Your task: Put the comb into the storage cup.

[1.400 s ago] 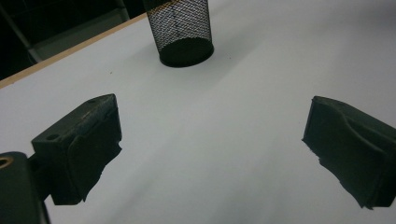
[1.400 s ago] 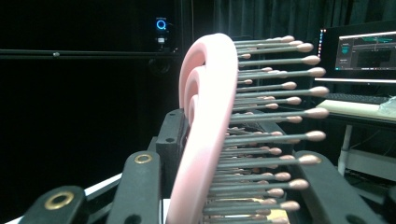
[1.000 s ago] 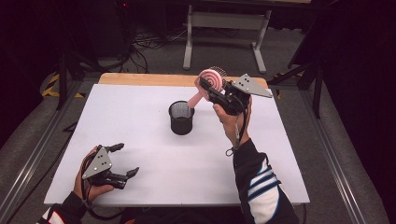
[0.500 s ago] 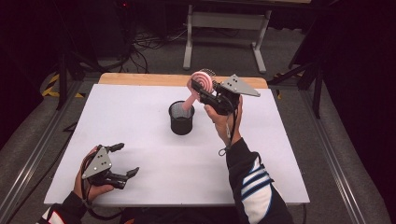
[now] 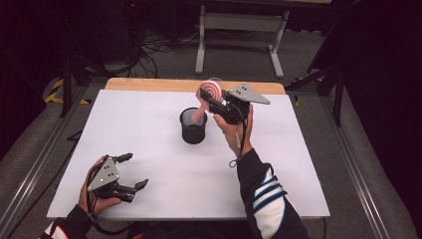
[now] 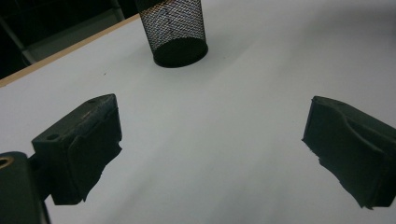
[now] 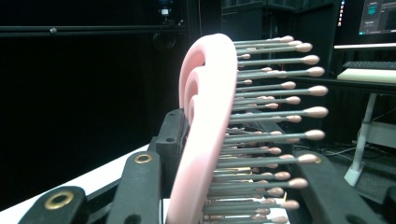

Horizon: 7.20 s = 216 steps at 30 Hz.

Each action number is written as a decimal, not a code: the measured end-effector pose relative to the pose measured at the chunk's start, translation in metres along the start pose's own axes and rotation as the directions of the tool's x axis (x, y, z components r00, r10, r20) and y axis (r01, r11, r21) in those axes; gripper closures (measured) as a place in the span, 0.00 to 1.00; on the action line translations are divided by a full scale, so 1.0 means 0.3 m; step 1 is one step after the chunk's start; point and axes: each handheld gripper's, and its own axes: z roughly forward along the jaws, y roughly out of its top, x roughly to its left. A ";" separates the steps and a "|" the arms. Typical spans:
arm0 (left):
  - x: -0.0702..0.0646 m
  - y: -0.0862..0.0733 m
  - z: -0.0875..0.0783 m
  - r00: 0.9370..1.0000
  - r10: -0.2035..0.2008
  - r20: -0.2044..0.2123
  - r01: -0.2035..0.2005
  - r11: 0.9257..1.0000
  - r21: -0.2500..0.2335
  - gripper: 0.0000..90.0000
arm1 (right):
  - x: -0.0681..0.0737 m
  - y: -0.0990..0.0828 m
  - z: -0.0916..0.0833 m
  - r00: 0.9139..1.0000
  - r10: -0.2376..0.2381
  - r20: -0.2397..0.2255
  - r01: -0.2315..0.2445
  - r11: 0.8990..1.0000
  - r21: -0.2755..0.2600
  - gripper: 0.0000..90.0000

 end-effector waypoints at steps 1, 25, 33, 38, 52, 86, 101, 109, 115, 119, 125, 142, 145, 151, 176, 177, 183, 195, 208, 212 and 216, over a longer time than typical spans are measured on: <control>0.000 0.000 0.000 1.000 0.000 0.000 0.000 1.000 0.001 0.06 | 0.000 -0.005 0.002 1.000 0.001 -0.001 -0.001 1.000 0.002 0.68; 0.000 -0.003 0.004 1.000 0.004 0.007 -0.004 1.000 0.011 0.06 | -0.004 -0.135 0.046 0.997 0.074 -0.008 -0.074 0.995 0.064 0.68; 0.000 -0.003 0.007 1.000 0.007 0.009 -0.007 1.000 0.016 0.06 | -0.016 -0.167 0.044 0.995 0.095 0.002 -0.095 0.993 0.067 0.68; -0.002 -0.003 0.008 1.000 0.009 0.011 -0.009 1.000 0.018 0.06 | -0.019 -0.173 0.038 0.995 0.101 0.005 -0.101 0.993 0.059 0.68; -0.004 -0.003 0.013 1.000 0.009 0.013 -0.009 1.000 0.020 0.06 | -0.039 -0.191 0.016 0.993 0.114 0.016 -0.115 0.992 0.052 0.67; -0.008 -0.006 0.024 1.000 0.013 0.023 -0.014 0.999 0.038 0.06 | -0.031 -0.161 0.026 0.992 -0.030 0.124 0.011 0.989 0.147 0.26; -0.010 -0.007 0.027 1.000 0.016 0.026 -0.017 0.999 0.043 0.06 | -0.020 -0.147 0.032 0.980 -0.105 0.170 0.076 0.983 0.169 0.04; -0.009 -0.007 0.025 1.000 0.016 0.026 -0.017 0.999 0.041 0.06 | -0.012 -0.139 0.032 0.980 -0.128 0.155 0.101 0.980 0.169 0.02; -0.009 -0.007 0.024 1.000 0.016 0.025 -0.017 0.999 0.040 0.06 | -0.008 -0.130 0.024 0.975 -0.147 0.164 0.120 0.979 0.164 0.03; -0.010 -0.006 0.025 1.000 0.018 0.026 -0.019 0.999 0.040 0.06 | -0.004 -0.124 0.020 0.971 -0.173 0.164 0.145 0.974 0.172 0.03; -0.011 -0.006 0.028 0.999 0.019 0.028 -0.020 0.999 0.044 0.06 | 0.000 -0.111 0.013 0.969 -0.189 0.157 0.162 0.972 0.169 0.04; -0.011 -0.005 0.027 0.999 0.019 0.029 -0.021 0.999 0.044 0.06 | -0.007 -0.088 -0.010 0.969 -0.191 0.157 0.165 0.973 0.164 0.04; -0.010 -0.006 0.027 0.999 0.017 0.030 -0.018 0.999 0.042 0.06 | -0.007 -0.082 -0.017 0.968 -0.196 0.158 0.171 0.972 0.163 0.04; -0.010 -0.006 0.028 0.999 0.018 0.030 -0.020 0.999 0.044 0.06 | -0.006 -0.067 -0.037 0.964 -0.211 0.159 0.186 0.969 0.160 0.04; -0.009 -0.006 0.028 0.999 0.020 0.028 -0.021 0.999 0.045 0.06 | 0.008 -0.035 -0.095 0.957 -0.253 0.138 0.229 0.959 0.169 0.04; -0.010 -0.006 0.028 0.999 0.021 0.027 -0.022 0.999 0.045 0.06 | 0.008 -0.035 -0.096 0.958 -0.254 0.136 0.230 0.958 0.170 0.04; -0.010 -0.004 0.029 0.999 0.022 0.027 -0.023 0.999 0.045 0.06 | 0.013 -0.035 -0.108 0.954 -0.264 0.144 0.237 0.955 0.180 0.06; -0.011 -0.005 0.031 0.999 0.019 0.027 -0.020 0.999 0.047 0.06 | 0.016 -0.032 -0.148 0.953 -0.273 0.131 0.248 0.952 0.178 0.05; -0.012 -0.004 0.030 0.999 0.021 0.025 -0.022 0.999 0.045 0.06 | 0.014 -0.052 -0.182 0.950 -0.284 0.130 0.259 0.949 0.179 0.05; -0.012 -0.004 0.030 0.999 0.022 0.025 -0.023 0.999 0.046 0.06 | 0.015 -0.055 -0.197 0.948 -0.291 0.131 0.266 0.947 0.180 0.05; -0.012 -0.004 0.028 1.000 0.020 0.023 -0.021 0.999 0.044 0.06 | 0.018 -0.060 -0.211 0.947 -0.297 0.124 0.273 0.945 0.178 0.05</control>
